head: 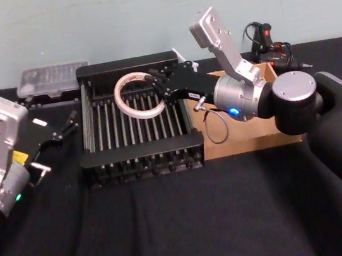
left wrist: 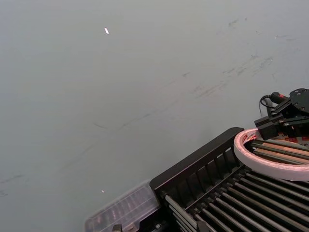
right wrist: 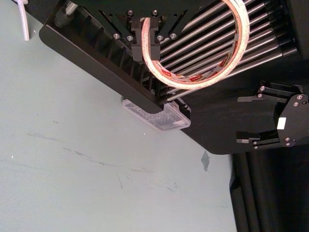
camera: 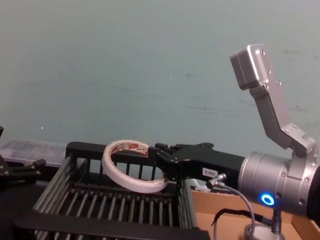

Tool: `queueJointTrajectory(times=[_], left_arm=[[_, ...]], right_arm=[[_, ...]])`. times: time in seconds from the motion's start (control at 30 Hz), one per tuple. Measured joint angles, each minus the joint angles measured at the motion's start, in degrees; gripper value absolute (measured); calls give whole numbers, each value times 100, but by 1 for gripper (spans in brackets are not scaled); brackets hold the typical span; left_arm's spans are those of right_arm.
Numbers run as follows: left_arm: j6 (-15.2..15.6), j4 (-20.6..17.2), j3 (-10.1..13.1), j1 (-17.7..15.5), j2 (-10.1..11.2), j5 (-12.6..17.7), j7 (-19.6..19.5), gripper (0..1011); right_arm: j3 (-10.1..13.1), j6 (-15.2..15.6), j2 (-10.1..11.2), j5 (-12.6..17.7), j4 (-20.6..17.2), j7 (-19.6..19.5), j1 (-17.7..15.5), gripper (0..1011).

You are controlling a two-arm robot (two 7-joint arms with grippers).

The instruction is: Pick up the white tape and place it into the black box , Pick up the silver tape and place it into the brown box.

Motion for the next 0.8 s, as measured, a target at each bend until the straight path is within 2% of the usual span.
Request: queueJointTrajectory(times=[0.1,0.13,0.2,0.27,0.67,0.77,0.8], left_arm=[[0,0,0,0,0,0,0,1001],[0,0,0,0,0,0,0,1001],[0,0,0,0,0,0,0,1001],[0,0,0,0,0,0,0,1001],[0,0,0,0,0,0,0,1001],[0,0,0,0,0,0,0,1001],[0,0,0,0,0,0,0,1001]], right_arm=[[-1,1,2,3,-3,-2,-2,120],[-1,1,2,4,-3,-2,-2,174],[-2,1,3,4,-4,-3,-2,187],[-2,2,3,5,-6,-4,-3,282],[-1,8,3,4,-11,-7,-7,634],[-1,9,3,4,-11,-7,-8,760],[5,13,9,4,-39,-9,-22,760]])
